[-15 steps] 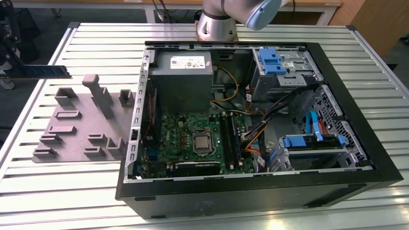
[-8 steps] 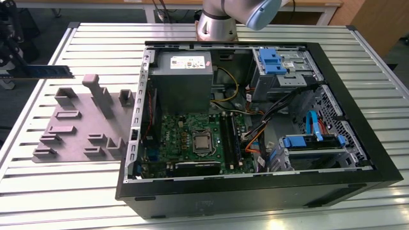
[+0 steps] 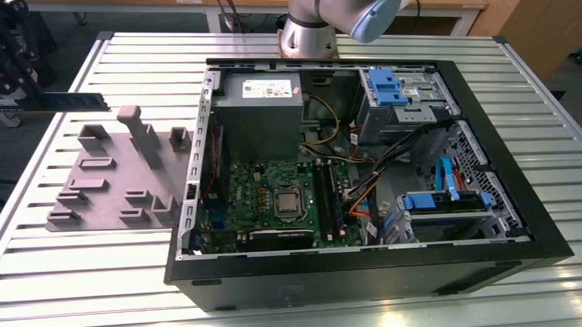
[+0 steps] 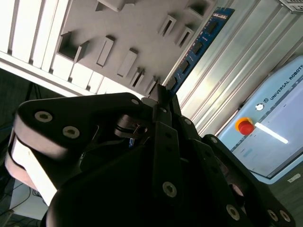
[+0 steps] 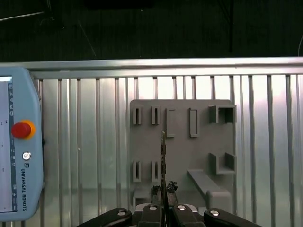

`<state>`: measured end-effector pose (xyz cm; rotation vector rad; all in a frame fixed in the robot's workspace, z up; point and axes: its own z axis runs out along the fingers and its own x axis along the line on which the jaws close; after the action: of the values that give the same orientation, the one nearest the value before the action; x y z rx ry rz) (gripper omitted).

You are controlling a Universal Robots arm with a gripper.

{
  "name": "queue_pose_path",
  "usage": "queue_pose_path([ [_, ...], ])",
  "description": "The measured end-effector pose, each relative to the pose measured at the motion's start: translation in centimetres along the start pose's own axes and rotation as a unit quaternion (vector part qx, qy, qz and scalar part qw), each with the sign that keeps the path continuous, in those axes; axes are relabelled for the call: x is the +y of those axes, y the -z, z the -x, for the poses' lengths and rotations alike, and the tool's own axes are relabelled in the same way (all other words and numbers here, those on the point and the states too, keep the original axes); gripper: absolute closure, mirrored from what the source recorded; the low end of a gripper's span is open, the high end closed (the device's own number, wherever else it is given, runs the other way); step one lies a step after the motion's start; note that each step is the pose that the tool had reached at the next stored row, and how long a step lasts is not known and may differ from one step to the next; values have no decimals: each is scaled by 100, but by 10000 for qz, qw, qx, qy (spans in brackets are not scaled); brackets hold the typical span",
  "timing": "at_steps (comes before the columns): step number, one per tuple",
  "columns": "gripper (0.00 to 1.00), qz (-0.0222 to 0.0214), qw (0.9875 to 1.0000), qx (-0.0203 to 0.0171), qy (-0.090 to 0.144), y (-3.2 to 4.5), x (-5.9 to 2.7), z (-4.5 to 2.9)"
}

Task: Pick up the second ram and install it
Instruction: 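Pick up the second ram and move it above second insertion slot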

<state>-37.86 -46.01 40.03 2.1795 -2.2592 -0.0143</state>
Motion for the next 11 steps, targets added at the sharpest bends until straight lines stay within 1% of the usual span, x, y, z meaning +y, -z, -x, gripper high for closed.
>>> queue_pose_path([
  [11, 86, 0, 10000, 0, 0, 1, -82, 3],
])
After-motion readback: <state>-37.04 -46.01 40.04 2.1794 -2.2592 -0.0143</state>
